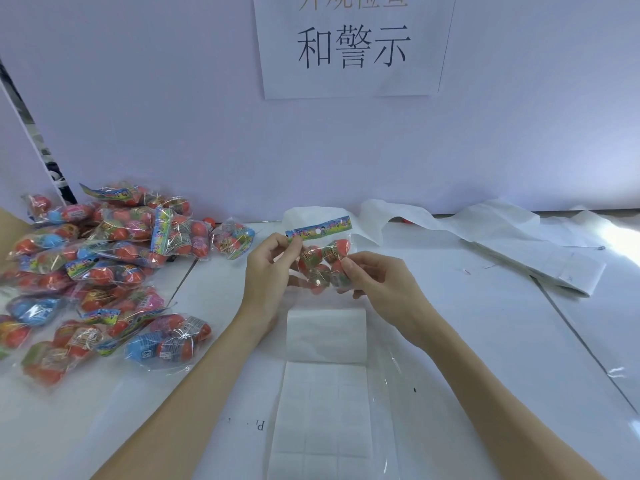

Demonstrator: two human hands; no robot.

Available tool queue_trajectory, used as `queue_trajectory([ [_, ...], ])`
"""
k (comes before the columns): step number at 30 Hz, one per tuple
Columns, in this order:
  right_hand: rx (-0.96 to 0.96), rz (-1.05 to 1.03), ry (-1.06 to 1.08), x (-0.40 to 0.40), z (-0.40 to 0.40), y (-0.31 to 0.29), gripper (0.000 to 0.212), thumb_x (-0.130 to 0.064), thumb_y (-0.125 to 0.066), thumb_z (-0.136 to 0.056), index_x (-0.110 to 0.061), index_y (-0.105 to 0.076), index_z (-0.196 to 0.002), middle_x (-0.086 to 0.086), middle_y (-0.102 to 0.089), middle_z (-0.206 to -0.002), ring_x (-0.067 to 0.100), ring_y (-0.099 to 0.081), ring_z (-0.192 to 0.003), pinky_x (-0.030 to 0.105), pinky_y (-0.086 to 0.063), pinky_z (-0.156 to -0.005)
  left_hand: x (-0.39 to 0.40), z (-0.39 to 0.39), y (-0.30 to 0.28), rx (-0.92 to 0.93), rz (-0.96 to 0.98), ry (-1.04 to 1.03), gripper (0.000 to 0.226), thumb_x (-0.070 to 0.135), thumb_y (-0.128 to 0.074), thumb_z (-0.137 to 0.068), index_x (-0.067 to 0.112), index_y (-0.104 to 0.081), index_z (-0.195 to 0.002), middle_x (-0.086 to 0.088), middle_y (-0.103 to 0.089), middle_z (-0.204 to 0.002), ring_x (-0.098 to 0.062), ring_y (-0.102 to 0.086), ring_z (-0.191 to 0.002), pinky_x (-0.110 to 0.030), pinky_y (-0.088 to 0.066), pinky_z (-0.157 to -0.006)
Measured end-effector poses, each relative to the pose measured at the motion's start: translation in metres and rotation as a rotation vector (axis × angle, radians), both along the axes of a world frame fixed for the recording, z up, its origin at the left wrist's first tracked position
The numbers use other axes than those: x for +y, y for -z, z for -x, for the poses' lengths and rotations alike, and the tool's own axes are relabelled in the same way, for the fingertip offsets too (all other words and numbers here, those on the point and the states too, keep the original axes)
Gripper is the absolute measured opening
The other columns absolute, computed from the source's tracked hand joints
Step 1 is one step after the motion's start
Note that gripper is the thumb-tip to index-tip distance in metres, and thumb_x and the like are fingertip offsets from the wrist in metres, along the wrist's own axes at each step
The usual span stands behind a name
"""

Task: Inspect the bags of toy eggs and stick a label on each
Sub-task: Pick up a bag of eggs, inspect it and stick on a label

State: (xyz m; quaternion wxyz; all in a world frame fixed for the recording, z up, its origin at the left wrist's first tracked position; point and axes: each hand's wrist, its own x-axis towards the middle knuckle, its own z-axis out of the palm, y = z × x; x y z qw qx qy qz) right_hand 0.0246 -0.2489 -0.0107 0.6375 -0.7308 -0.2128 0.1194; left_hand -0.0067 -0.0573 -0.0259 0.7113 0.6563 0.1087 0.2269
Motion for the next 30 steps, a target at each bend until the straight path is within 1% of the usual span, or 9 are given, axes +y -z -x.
queue_trajectory([
  [4,0.016,0.017,0.002,0.001,0.003,-0.001,0.026,-0.027,-0.058,-0.107,-0.009,-0.076,-0.104,0.01,-0.079,-0.093,0.017,-0.075,-0.081,0.027,-0.057,-0.073,-0.003,-0.001,0.003,0.043,-0.07,-0.031,0.028,0.025,-0.062,-0.105,0.016,-0.062,-0.078,-0.015,-0.067,-0.088,-0.033,-0.067,-0.081,-0.068,-0.059,-0.072],
  [7,0.085,0.01,-0.027,0.001,0.005,-0.001,0.042,-0.049,-0.059,-0.101,-0.014,-0.073,-0.12,0.004,-0.079,-0.104,0.017,-0.077,-0.093,0.035,-0.061,-0.09,-0.006,-0.001,0.003,0.017,-0.143,-0.092,0.025,0.026,-0.056,-0.108,0.013,-0.06,-0.087,-0.008,-0.068,-0.085,-0.025,-0.066,-0.083,-0.058,-0.057,-0.079],
  [10,0.134,0.11,-0.133,-0.003,0.004,0.001,0.092,-0.075,-0.07,-0.08,-0.027,-0.043,-0.153,-0.011,-0.073,-0.124,0.002,-0.07,-0.111,0.03,-0.053,-0.103,-0.005,-0.001,0.002,-0.035,-0.107,-0.182,0.027,0.029,-0.051,-0.111,0.006,-0.058,-0.099,-0.008,-0.074,-0.09,-0.025,-0.072,-0.087,-0.045,-0.057,-0.076],
  [13,0.069,0.261,-0.217,-0.002,0.004,0.005,0.115,-0.053,-0.089,-0.073,-0.035,-0.019,-0.162,-0.018,-0.06,-0.136,-0.007,-0.061,-0.12,0.02,-0.049,-0.104,-0.003,-0.002,0.004,-0.04,-0.093,-0.215,0.027,0.034,-0.048,-0.111,0.011,-0.057,-0.102,0.009,-0.075,-0.079,-0.01,-0.07,-0.076,-0.027,-0.055,-0.069],
  [16,-0.072,0.299,-0.124,-0.002,0.001,0.012,0.101,-0.027,-0.089,-0.082,-0.032,-0.025,-0.161,-0.014,-0.065,-0.122,-0.008,-0.062,-0.11,0.017,-0.048,-0.105,-0.004,-0.003,0.003,-0.022,-0.071,-0.226,0.03,0.042,-0.046,-0.111,0.018,-0.054,-0.094,0.015,-0.068,-0.067,-0.003,-0.059,-0.061,-0.016,-0.047,-0.059],
  [21,-0.161,0.202,0.133,-0.005,-0.007,0.013,0.066,-0.019,-0.075,-0.093,-0.033,-0.043,-0.149,-0.009,-0.071,-0.086,-0.001,-0.063,-0.077,0.007,-0.044,-0.071,-0.002,-0.001,-0.001,-0.013,-0.015,-0.155,0.043,0.051,-0.052,-0.106,0.009,-0.062,-0.104,0.0,-0.065,-0.089,-0.016,-0.061,-0.085,-0.037,-0.051,-0.078],
  [25,-0.17,0.178,0.24,-0.009,-0.01,0.011,0.028,-0.021,-0.069,-0.099,-0.027,-0.062,-0.126,-0.006,-0.075,-0.081,0.013,-0.066,-0.079,0.02,-0.048,-0.07,-0.006,0.001,0.0,-0.015,-0.13,-0.077,0.034,0.021,-0.075,-0.097,0.03,-0.058,-0.125,0.002,-0.075,-0.108,-0.015,-0.071,-0.091,-0.032,-0.058,-0.082],
  [28,-0.194,0.202,0.249,-0.011,-0.011,0.008,0.003,-0.023,-0.064,-0.103,-0.022,-0.066,-0.103,0.003,-0.077,-0.079,0.023,-0.064,-0.08,0.03,-0.048,-0.072,-0.007,0.005,-0.003,-0.119,-0.178,-0.022,0.061,0.01,-0.063,-0.104,0.048,-0.038,-0.144,0.005,-0.074,-0.116,-0.015,-0.073,-0.093,-0.028,-0.059,-0.08],
  [30,-0.196,0.227,0.245,-0.011,-0.012,0.009,0.01,-0.025,-0.062,-0.104,-0.022,-0.064,-0.095,0.003,-0.076,-0.076,0.017,-0.058,-0.069,0.027,-0.042,-0.062,-0.007,0.006,-0.006,-0.167,-0.281,-0.012,0.05,0.006,-0.053,-0.108,0.041,-0.046,-0.144,0.02,-0.069,-0.119,-0.014,-0.07,-0.095,-0.033,-0.061,-0.081],
])
